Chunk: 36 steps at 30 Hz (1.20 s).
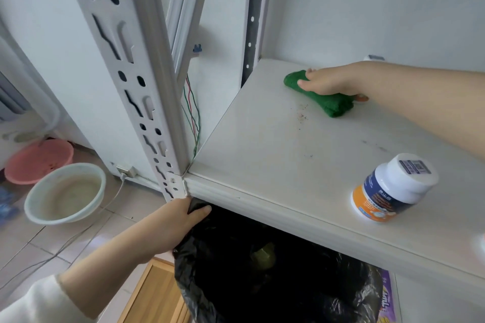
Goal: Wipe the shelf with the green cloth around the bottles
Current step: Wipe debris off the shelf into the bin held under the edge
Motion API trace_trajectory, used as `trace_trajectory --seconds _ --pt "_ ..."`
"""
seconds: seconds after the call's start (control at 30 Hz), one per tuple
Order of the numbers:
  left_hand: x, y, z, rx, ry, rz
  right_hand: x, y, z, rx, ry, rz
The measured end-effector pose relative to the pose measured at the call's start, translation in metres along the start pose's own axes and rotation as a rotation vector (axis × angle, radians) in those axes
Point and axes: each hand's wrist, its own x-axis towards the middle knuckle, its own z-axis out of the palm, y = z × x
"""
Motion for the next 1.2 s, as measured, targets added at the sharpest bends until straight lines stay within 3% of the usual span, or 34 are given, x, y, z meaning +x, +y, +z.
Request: trace_trajectory --seconds 0.27,0.8,0.93,1.03,1.2 --pt "-0.002 0.004 0.000 0.001 -0.004 0.023 0.014 0.004 0.002 0.143 -0.116 -0.065" --pt "-0.002 0.002 -0.003 -0.088 -0.068 0.043 -0.036 -0.027 0.016 0.218 -0.232 0.036" --pt "-0.002 0.002 -0.003 -0.090 -0.059 0.032 -0.058 -0.036 0.030 0.164 -0.192 0.026" --pt "-0.003 0.002 -0.003 -0.080 -0.061 0.035 -0.078 -0.045 0.041 0.065 -0.066 -0.006" --pt "-0.001 -0.002 -0.004 -0.074 -0.058 0.033 -0.106 -0.050 0.064 0.336 -0.139 -0.056"
